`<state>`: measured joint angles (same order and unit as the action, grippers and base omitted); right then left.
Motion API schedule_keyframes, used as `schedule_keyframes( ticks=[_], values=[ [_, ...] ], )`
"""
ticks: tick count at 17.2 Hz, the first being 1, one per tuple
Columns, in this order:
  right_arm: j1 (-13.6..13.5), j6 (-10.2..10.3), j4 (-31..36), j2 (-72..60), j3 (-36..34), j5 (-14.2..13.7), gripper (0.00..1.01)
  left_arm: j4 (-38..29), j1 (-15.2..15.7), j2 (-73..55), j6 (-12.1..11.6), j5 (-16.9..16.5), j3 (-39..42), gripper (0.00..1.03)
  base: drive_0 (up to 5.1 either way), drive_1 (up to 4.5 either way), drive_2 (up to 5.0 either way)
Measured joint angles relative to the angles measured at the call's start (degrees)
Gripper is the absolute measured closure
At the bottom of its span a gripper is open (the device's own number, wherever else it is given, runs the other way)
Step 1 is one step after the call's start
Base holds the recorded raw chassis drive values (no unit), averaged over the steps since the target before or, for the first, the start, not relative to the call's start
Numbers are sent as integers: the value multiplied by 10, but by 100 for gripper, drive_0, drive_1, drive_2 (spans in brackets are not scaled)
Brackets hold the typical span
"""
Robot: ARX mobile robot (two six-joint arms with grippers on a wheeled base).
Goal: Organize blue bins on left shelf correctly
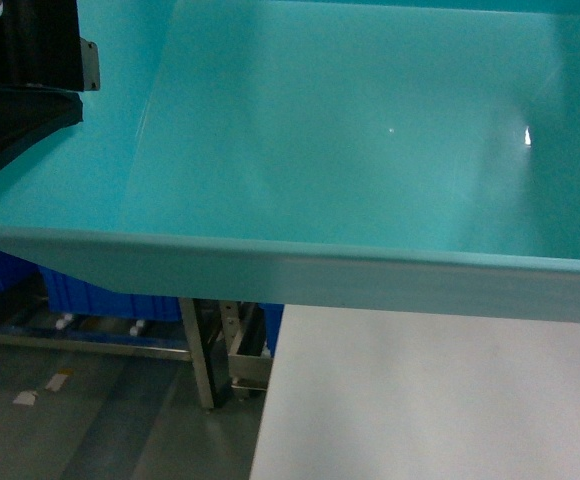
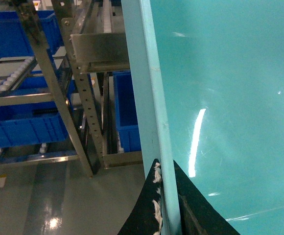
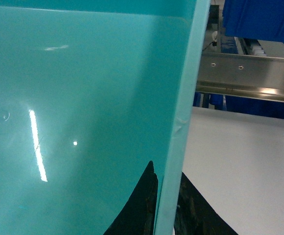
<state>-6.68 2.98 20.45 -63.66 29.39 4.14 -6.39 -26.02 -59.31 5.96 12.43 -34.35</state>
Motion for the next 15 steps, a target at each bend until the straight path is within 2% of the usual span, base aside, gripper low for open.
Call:
schedule_keyframes(
  ticks=[3,15],
  values=[
    [0,0,0,0,0,0,94,0,0,0,0,0,0,101,-501,235,235],
    [0,0,0,0,0,0,94,0,0,0,0,0,0,101,-485,117,350]
  ],
)
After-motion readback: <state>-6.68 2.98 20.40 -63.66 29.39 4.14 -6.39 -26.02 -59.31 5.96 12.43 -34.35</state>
